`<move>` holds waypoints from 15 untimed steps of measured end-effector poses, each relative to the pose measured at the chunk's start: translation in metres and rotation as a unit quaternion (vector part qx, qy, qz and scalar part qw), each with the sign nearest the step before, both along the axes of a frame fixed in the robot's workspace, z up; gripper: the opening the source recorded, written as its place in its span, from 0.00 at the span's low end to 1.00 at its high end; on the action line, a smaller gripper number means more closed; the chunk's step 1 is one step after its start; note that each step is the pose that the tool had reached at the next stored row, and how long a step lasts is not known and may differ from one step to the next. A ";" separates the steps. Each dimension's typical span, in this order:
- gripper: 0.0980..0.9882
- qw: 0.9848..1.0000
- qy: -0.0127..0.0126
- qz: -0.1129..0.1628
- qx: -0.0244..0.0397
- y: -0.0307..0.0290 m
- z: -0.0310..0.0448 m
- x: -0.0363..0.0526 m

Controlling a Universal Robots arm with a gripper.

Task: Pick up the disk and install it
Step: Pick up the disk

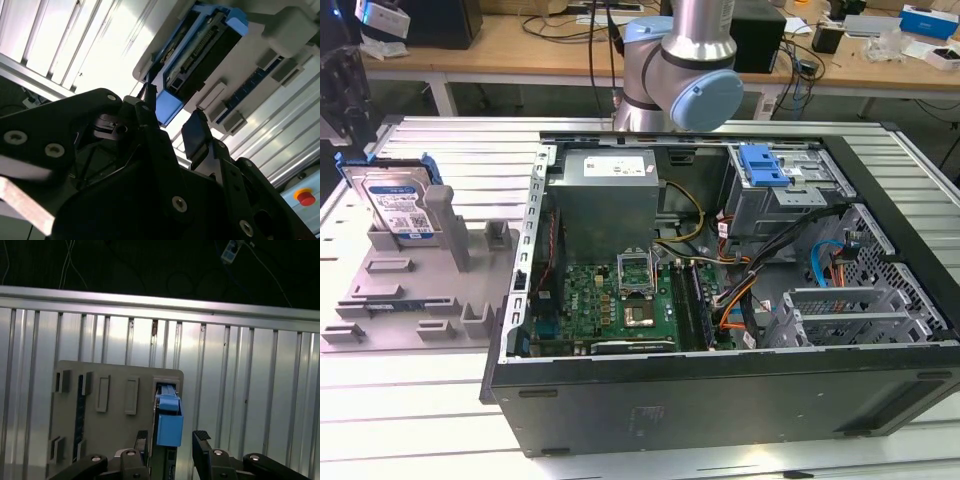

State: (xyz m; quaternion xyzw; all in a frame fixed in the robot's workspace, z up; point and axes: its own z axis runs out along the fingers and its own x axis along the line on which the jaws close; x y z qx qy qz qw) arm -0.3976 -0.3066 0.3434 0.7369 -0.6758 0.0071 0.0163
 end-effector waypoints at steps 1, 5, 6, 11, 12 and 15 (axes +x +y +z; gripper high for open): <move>0.43 1.000 0.000 0.000 0.000 0.0000 -0.0007 -0.0001; 0.43 1.000 0.000 0.001 0.000 0.0000 -0.0033 -0.0005; 0.43 1.000 0.000 0.001 0.000 0.0000 -0.0038 -0.0006; 0.43 1.000 0.000 -0.002 0.000 0.0000 -0.0058 -0.0006; 0.43 1.000 0.000 -0.004 0.000 0.0000 -0.0062 -0.0006; 0.43 1.000 0.000 -0.007 0.000 0.0000 -0.0074 -0.0009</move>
